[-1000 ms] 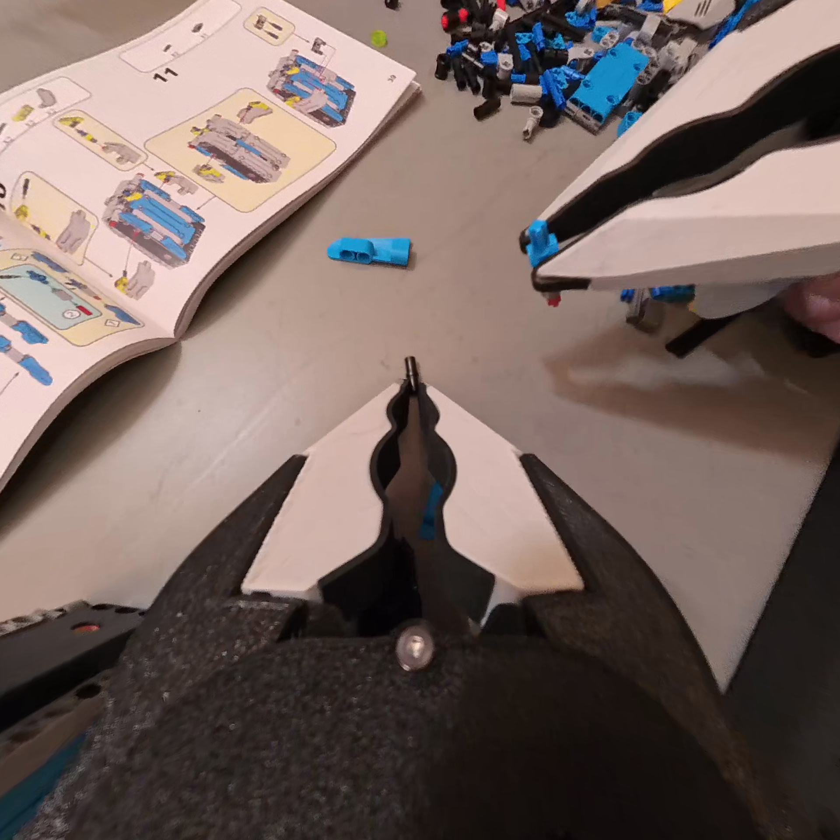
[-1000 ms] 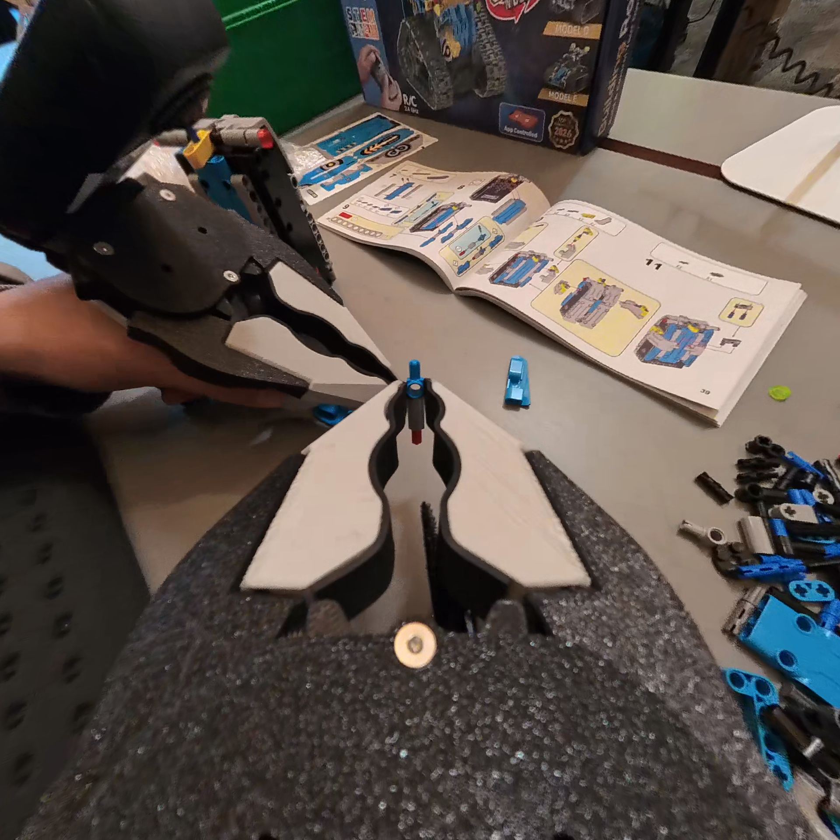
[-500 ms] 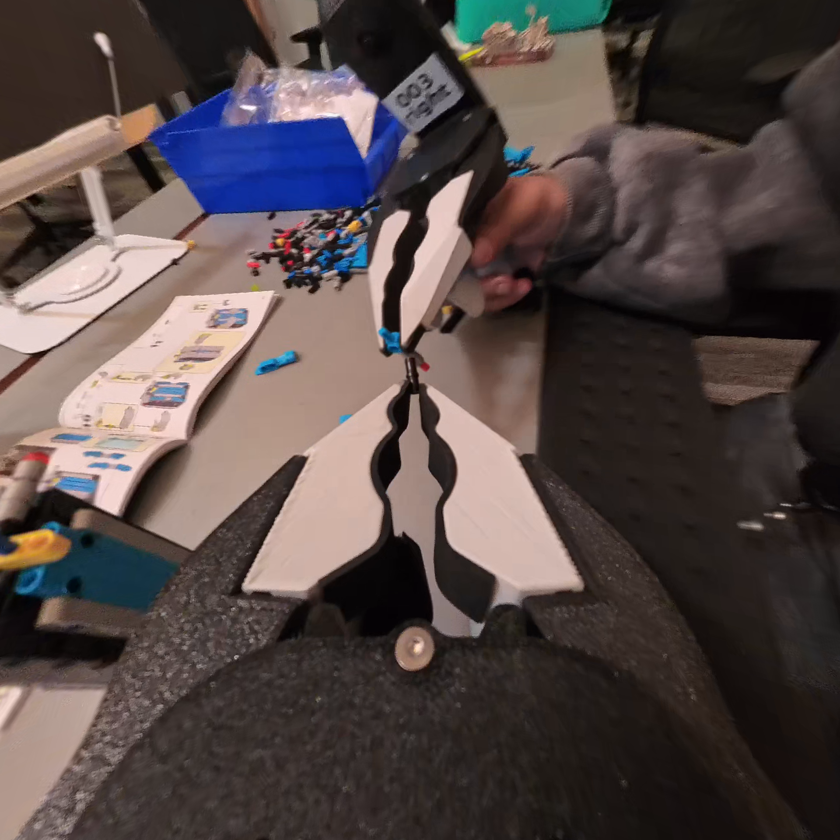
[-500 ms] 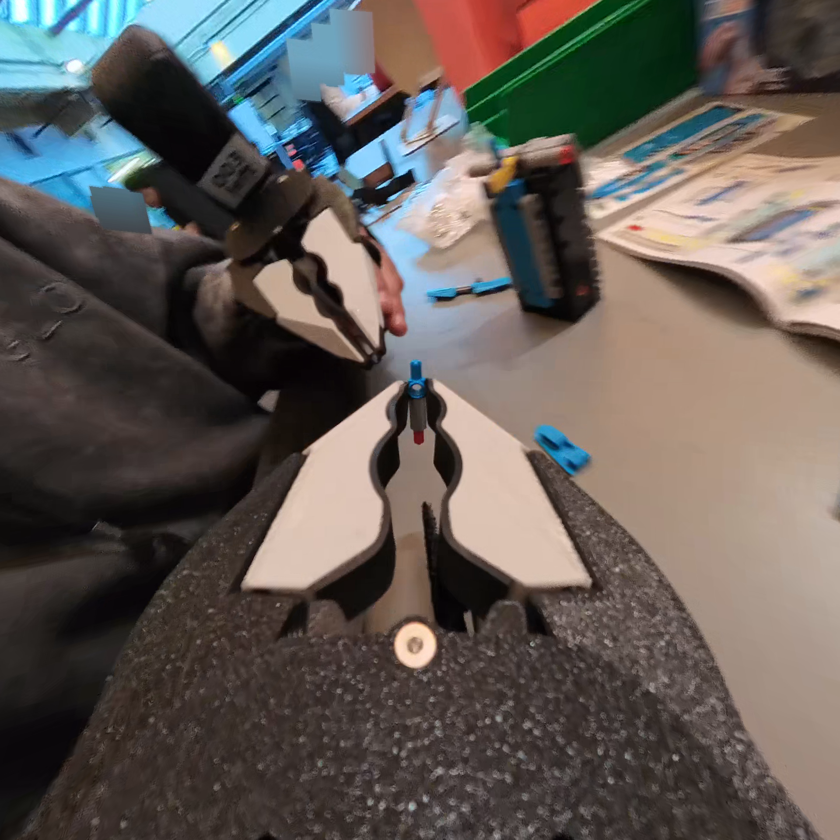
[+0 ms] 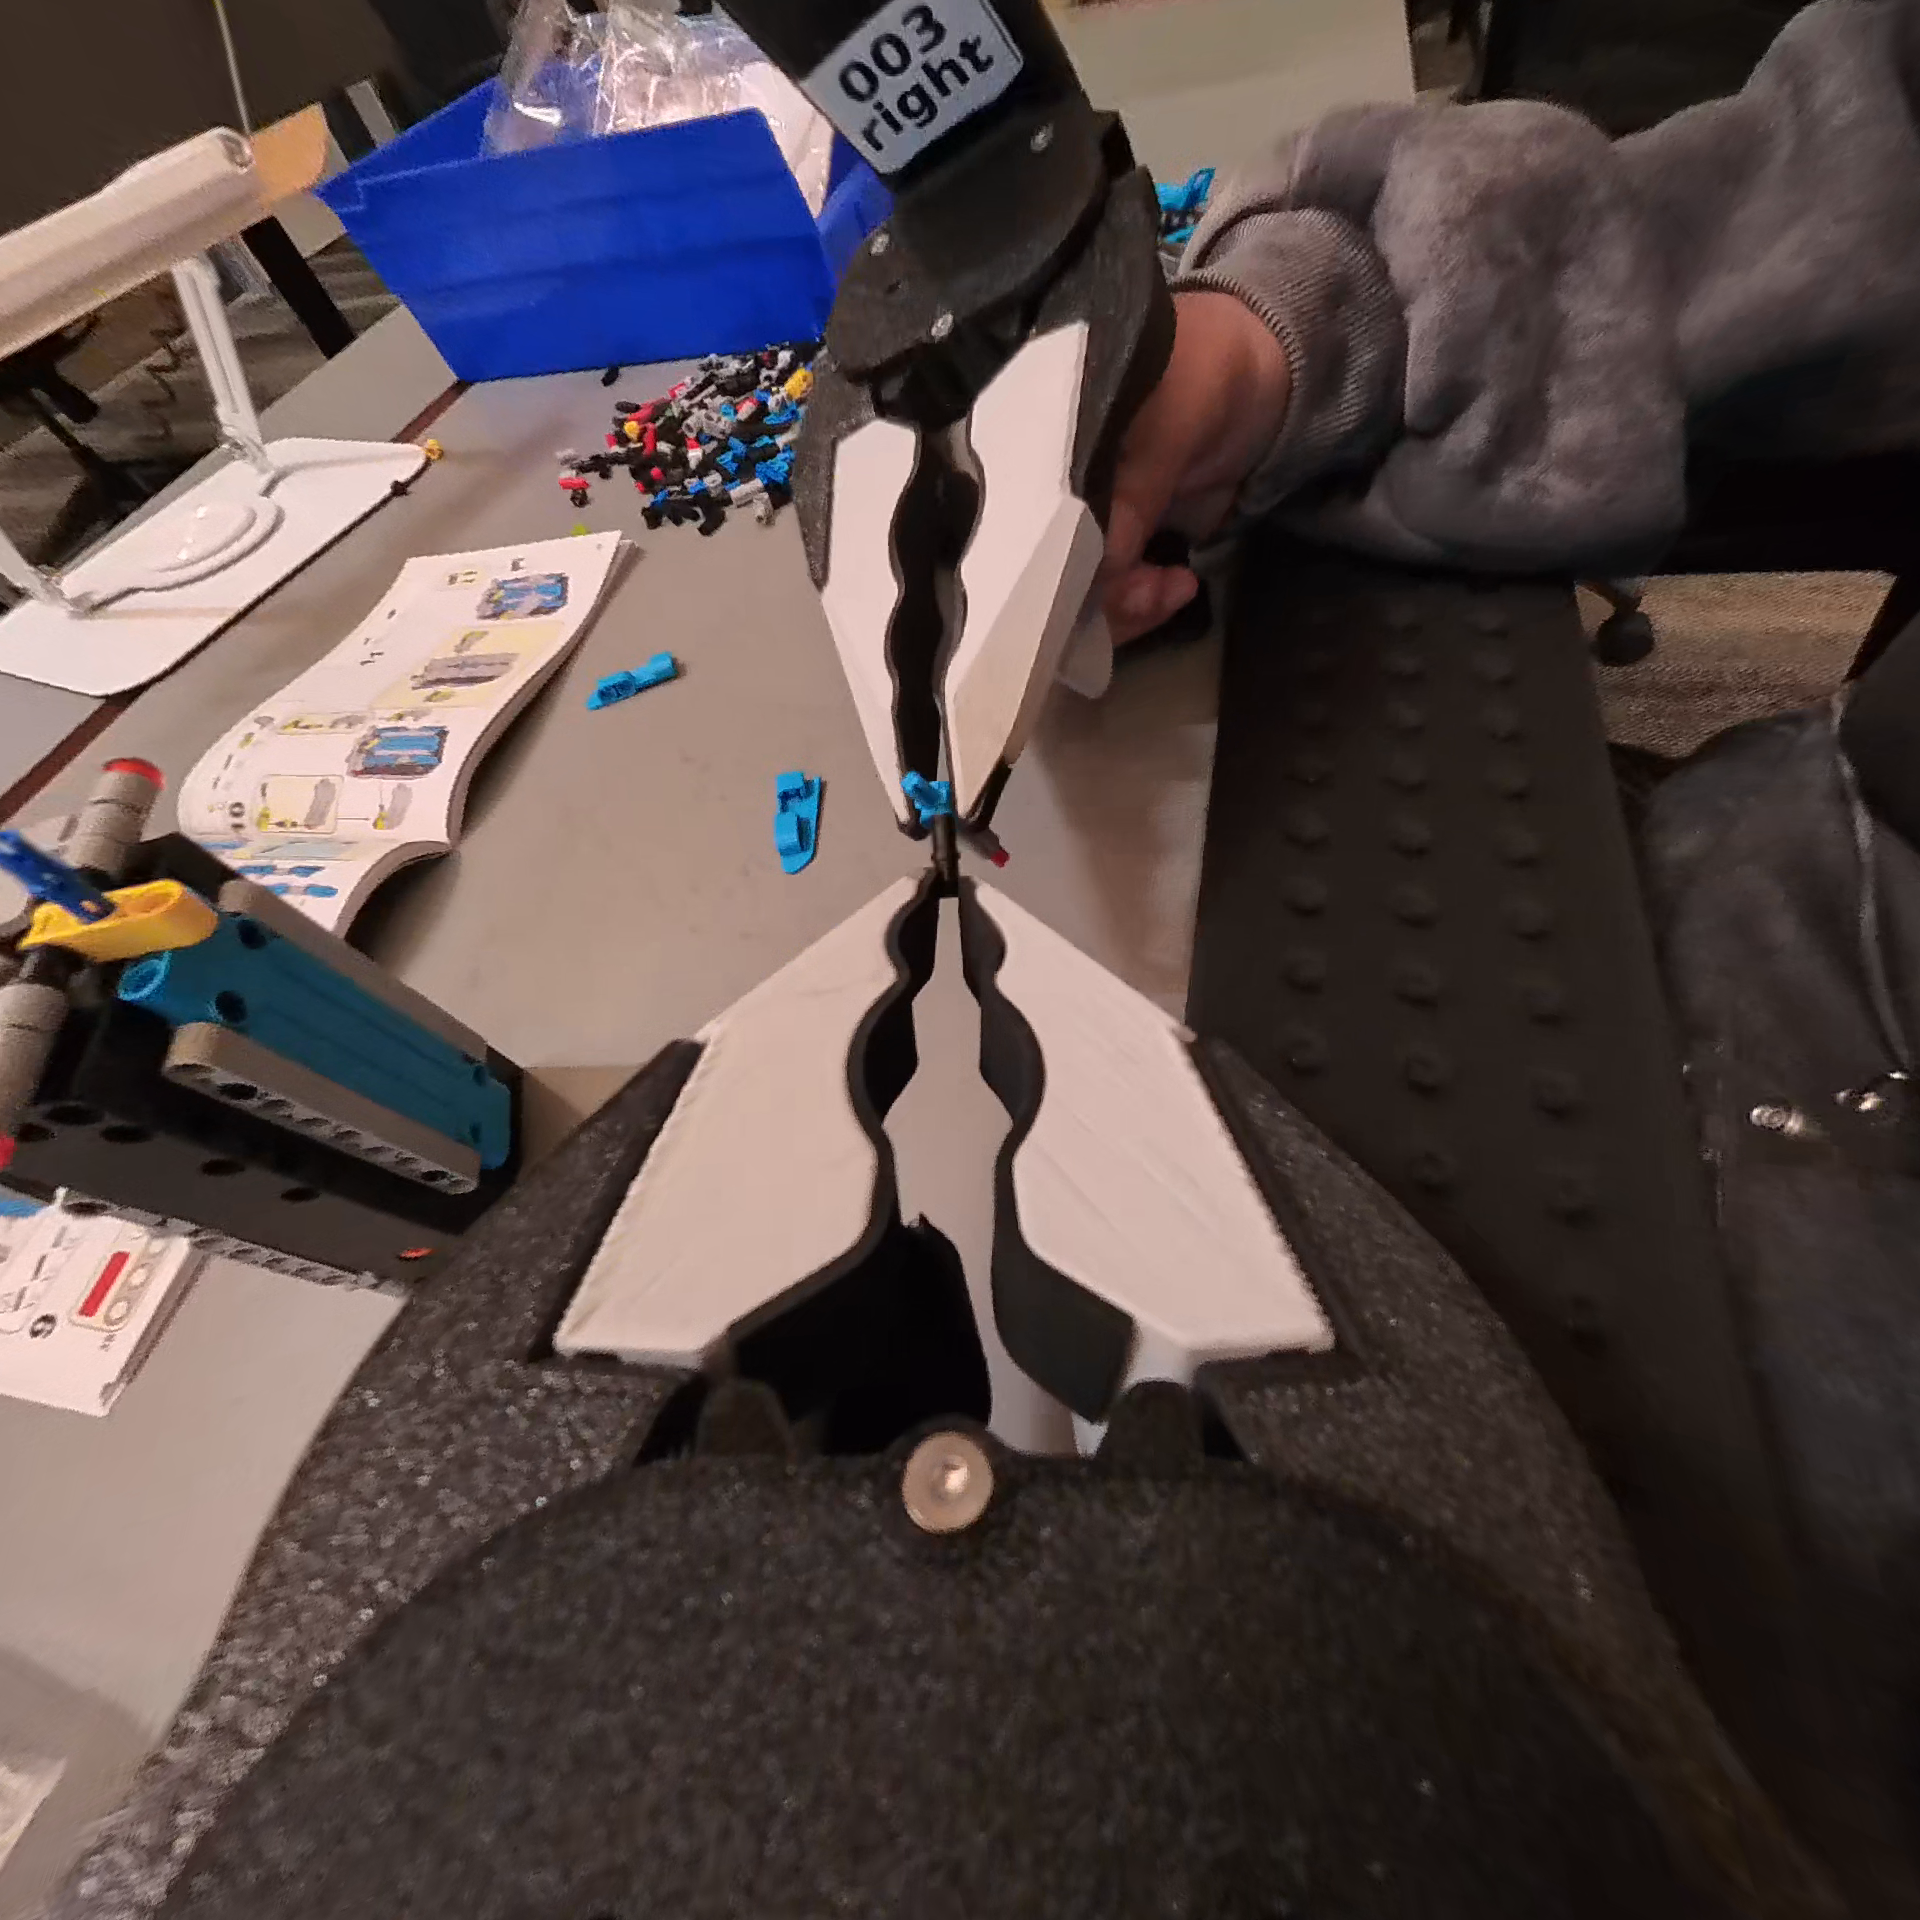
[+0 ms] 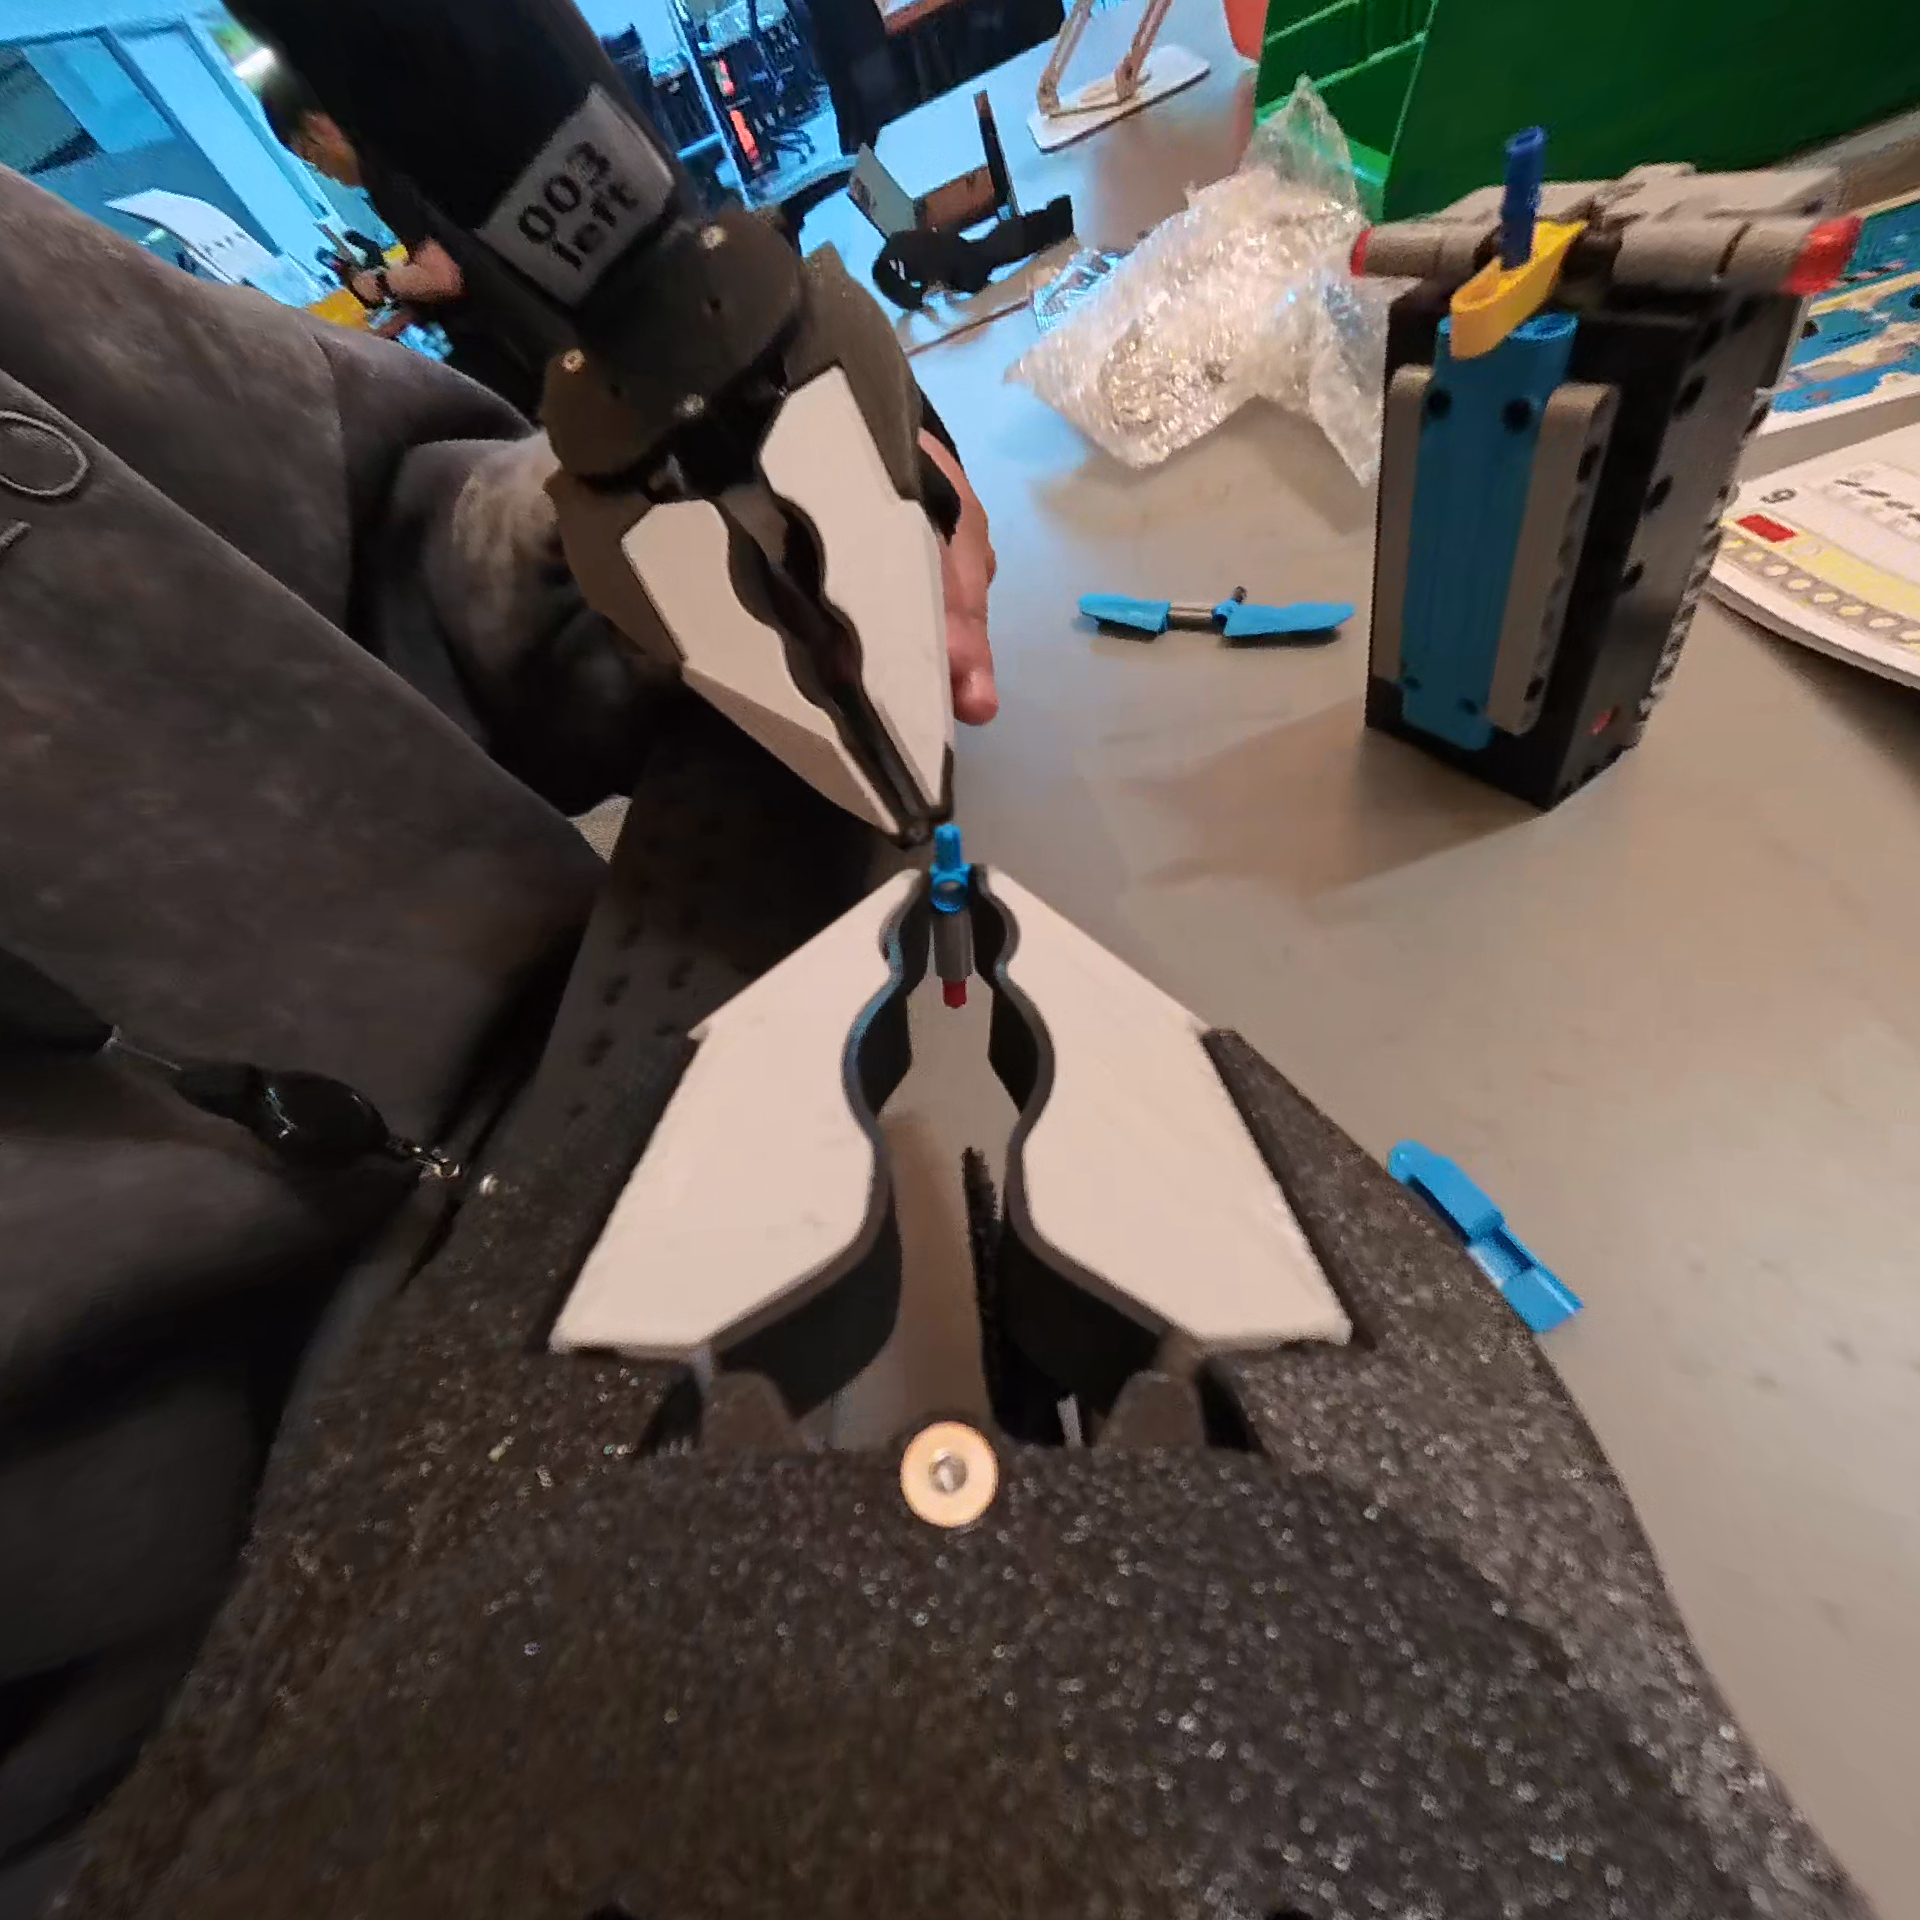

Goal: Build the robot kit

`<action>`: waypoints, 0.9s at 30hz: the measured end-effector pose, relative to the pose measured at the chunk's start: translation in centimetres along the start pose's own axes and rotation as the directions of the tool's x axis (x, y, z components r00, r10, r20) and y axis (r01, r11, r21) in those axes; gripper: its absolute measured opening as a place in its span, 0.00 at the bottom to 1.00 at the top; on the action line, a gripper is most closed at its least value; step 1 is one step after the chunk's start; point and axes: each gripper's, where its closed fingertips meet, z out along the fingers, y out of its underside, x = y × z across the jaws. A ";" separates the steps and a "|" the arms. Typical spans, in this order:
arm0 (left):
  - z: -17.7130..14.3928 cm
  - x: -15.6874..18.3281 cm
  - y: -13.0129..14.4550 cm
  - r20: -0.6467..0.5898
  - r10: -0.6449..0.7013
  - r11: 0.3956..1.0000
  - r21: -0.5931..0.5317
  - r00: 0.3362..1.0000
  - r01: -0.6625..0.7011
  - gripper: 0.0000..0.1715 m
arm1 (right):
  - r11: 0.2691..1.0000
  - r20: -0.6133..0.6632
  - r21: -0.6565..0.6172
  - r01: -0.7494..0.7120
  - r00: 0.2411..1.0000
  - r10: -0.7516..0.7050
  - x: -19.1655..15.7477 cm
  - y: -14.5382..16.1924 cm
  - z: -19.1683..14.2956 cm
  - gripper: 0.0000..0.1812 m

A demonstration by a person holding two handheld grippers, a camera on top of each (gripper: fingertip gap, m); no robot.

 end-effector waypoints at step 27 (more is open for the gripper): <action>1.9 -0.5 1.0 0.047 -0.028 1.000 -0.011 0.999 0.029 0.00 | 0.999 0.003 -0.004 -0.053 0.999 0.053 0.6 0.1 -0.2 0.04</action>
